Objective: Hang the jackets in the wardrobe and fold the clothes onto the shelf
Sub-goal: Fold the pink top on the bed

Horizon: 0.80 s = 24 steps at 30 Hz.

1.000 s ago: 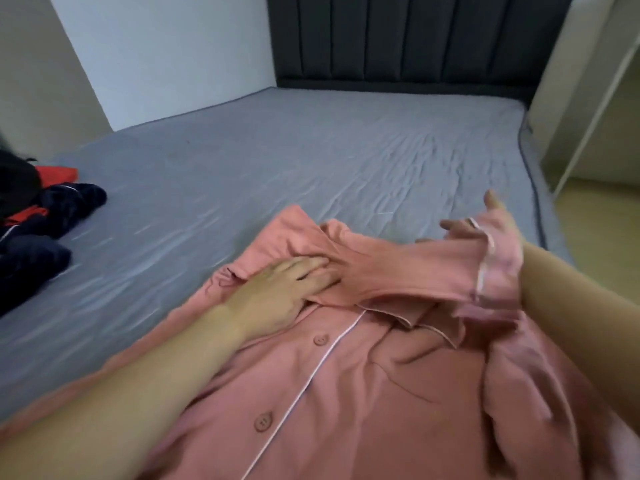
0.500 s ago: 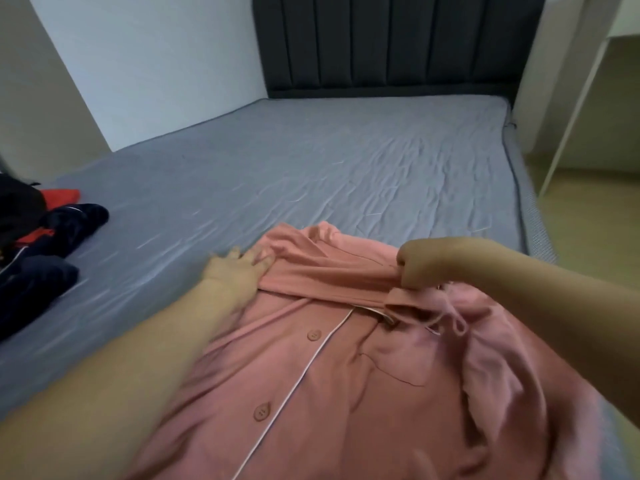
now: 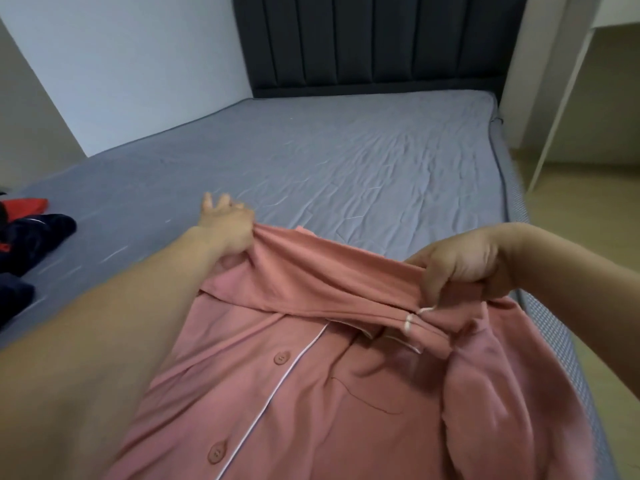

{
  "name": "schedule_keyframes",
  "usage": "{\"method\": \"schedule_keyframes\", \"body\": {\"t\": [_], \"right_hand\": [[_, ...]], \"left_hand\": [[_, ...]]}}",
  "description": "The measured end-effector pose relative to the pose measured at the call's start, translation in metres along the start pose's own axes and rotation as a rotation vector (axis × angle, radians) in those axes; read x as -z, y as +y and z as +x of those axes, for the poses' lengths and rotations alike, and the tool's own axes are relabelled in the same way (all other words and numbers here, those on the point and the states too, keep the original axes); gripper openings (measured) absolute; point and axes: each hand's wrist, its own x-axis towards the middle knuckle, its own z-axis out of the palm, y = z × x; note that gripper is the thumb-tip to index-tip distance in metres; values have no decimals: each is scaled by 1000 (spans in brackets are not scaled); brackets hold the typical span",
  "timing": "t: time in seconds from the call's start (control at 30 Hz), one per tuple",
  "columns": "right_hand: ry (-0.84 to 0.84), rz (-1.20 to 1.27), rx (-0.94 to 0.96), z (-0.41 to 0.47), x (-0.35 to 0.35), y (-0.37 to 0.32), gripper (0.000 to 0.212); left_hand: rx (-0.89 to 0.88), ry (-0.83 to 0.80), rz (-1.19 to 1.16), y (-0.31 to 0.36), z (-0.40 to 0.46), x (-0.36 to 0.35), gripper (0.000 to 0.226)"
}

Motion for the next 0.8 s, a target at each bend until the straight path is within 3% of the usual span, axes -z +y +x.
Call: {"method": "schedule_keyframes", "body": {"t": [0.1,0.2,0.3,0.37,0.4,0.47,0.57,0.63,0.73,0.8], "right_hand": [[30,17,-42,6,1,10,36],[329,55,-121,13,-3,25,9],[561,-84,-56,19,3,38,16],[684,-266,-26,24,3,42,15],[724,-360,-12,27,0,43,13],[769,-493,20,34,-10,43,14],[824,-570,-2,37,-22,43,27],[882,-746,-54,36,-30,46,33],[1154,-1000,-36,43,-35,50,27],[1308,-1050,162,50,-35,46,30]], "left_hand": [[219,89,-111,8,9,5,41],[227,93,-376,39,-1,3,41],[-24,272,-696,48,-45,-12,45],[-280,179,-811,35,-85,-29,56],[-340,110,-734,26,-99,-42,62],[-292,13,-503,9,-114,-64,69],[-94,49,-282,-2,-105,-64,57],[-32,42,-118,-10,-102,-57,56],[46,-16,-2,-15,-98,-48,55],[11,13,-77,-5,-102,-39,58]]}}
